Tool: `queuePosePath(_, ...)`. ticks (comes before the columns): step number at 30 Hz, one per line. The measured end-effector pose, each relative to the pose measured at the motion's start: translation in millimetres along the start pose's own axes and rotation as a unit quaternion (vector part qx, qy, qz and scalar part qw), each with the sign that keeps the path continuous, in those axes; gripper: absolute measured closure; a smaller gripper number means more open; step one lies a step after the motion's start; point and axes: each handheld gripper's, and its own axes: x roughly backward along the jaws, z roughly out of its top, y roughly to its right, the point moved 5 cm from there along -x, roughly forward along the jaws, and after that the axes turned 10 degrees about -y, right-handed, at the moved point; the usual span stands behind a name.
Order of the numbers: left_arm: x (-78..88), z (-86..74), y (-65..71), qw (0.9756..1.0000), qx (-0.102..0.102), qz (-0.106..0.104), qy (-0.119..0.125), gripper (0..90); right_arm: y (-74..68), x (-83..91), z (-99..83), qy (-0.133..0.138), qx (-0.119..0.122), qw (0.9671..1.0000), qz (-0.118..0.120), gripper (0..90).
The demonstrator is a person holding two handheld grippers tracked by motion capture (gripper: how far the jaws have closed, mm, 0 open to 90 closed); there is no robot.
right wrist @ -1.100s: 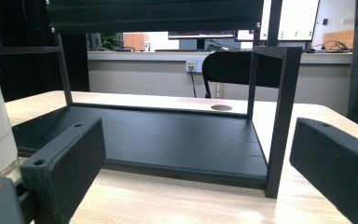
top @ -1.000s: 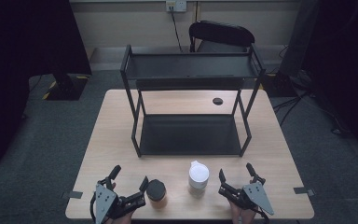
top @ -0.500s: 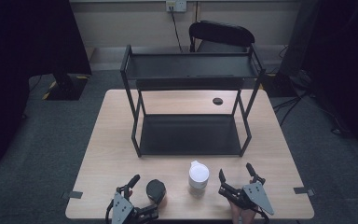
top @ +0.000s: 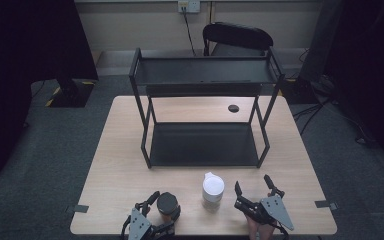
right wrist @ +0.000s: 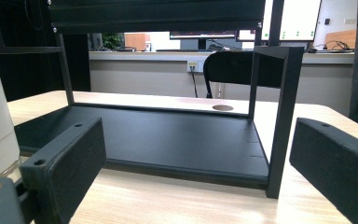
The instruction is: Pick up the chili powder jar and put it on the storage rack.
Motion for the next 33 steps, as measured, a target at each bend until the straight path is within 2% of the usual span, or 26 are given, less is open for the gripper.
queuePosePath(13, -4.6, -5.5, -0.4, 0.9999, 0.004, 0.001, -0.012, 32.6, 0.0, 0.0, 0.0, 0.000, 0.000, 1.0000, 0.000, 2.6)
queuePosePath(24, -4.3, -7.5, -0.9, 0.9999, 0.010, -0.001, -0.004, 34.5, 0.0, 0.0, 0.0, 0.000, 0.000, 1.0000, 0.000, 2.7)
queuePosePath(33, -3.7, -6.7, 1.8, 1.0000, 0.006, 0.008, -0.002, 35.2, 0.0, 0.0, 0.0, 0.000, 0.000, 1.0000, 0.000, 2.7)
